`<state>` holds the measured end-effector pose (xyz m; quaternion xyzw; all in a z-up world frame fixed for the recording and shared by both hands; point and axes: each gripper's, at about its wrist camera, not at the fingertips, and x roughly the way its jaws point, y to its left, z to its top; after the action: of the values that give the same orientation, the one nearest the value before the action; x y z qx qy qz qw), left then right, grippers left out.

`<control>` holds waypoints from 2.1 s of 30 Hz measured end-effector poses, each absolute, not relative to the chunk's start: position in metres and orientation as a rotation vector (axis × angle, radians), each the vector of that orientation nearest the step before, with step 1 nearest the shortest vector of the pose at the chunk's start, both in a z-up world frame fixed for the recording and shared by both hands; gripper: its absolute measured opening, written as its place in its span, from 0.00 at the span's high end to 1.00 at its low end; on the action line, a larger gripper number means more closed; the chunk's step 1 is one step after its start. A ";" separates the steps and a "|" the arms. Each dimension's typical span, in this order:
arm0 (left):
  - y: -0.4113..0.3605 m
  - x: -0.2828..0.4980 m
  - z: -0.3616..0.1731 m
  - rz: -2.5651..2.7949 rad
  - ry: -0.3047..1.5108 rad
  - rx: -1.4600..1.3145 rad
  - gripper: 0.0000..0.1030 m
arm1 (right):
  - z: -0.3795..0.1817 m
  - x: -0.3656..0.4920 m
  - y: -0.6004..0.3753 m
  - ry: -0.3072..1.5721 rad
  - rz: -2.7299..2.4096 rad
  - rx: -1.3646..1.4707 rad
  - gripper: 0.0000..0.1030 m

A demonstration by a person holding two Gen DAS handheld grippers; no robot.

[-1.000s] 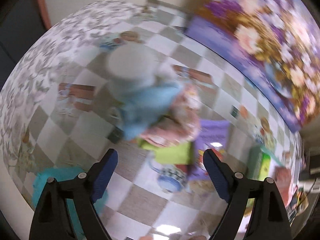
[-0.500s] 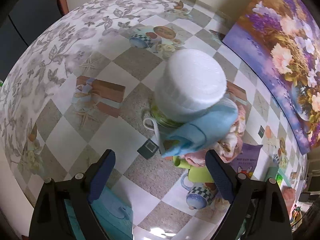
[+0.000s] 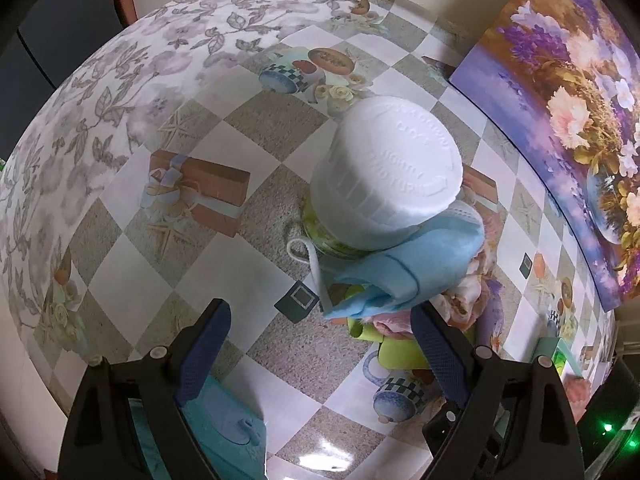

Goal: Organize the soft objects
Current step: 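Grasp the purple baby wipes pack with the right tool while the left tool reaches the blue cloth, then carry the purple wipes pack into the white tray and open the right tool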

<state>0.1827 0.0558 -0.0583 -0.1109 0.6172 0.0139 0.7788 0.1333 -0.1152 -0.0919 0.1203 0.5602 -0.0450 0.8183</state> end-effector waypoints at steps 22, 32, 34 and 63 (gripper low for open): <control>0.033 0.174 -0.047 -0.075 1.339 -0.246 0.11 | -0.066 0.109 -0.149 1.158 -0.127 0.393 0.42; 0.011 0.171 -0.057 -0.079 1.306 -0.274 0.14 | -0.050 0.093 -0.162 1.142 -0.138 0.448 0.42; 0.010 0.172 -0.059 -0.073 1.293 -0.282 0.20 | -0.049 0.092 -0.162 1.142 -0.137 0.452 0.42; 0.020 0.173 -0.036 -0.126 1.206 -0.335 0.92 | -0.029 0.079 -0.178 1.090 -0.154 0.503 0.42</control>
<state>0.1729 0.0200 -0.0362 -0.1566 0.5639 -0.0591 0.8087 0.0789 -0.1781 -0.0294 0.2363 0.5121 -0.0725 0.8226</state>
